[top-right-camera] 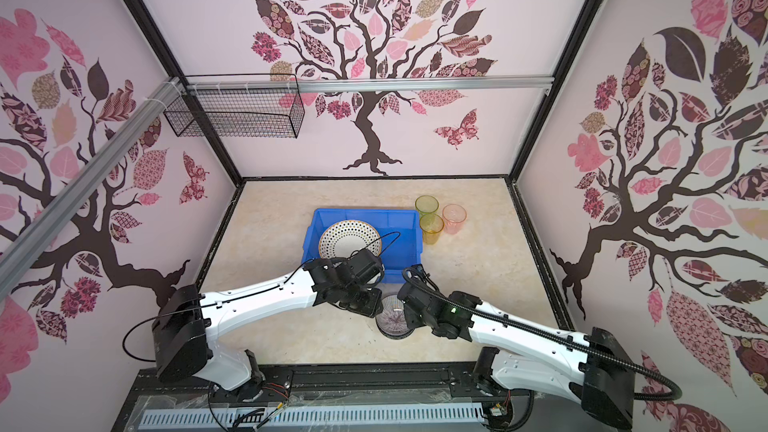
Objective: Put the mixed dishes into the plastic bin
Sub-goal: 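Close the left gripper on the glass bowl rim beside the right gripper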
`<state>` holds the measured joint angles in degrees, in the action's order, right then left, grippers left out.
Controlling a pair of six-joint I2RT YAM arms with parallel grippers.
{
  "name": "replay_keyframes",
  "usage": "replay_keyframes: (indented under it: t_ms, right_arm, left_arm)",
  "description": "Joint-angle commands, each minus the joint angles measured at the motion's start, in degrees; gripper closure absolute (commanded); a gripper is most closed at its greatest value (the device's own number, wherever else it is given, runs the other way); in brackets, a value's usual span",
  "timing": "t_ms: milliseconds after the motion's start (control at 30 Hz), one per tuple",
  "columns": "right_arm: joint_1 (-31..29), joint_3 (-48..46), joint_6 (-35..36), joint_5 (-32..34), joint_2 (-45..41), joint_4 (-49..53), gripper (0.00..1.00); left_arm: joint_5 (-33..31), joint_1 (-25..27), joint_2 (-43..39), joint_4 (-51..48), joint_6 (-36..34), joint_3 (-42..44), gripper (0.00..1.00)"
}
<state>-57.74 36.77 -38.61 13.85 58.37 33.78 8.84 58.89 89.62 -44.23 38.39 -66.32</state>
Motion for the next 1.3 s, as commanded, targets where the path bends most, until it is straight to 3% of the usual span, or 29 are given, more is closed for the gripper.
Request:
replay_keyframes:
  t_ms: [0, 667, 1267]
  right_arm:
    - [-0.54, 0.03, -0.42, -0.71, -1.42, -0.55, 0.84]
    - [-0.54, -0.98, -0.6, -1.23, -2.21, -1.84, 0.84]
    - [-0.54, -1.27, -0.54, -1.37, -2.47, -2.15, 0.84]
  left_arm:
    - [-2.07, 0.25, 0.78, -1.32, -0.31, -2.83, 0.66]
    - [-3.22, 2.37, 6.7, -2.9, -1.56, -7.6, 0.7]
    - [-3.56, 2.45, 8.81, -3.28, -1.9, -9.34, 0.82]
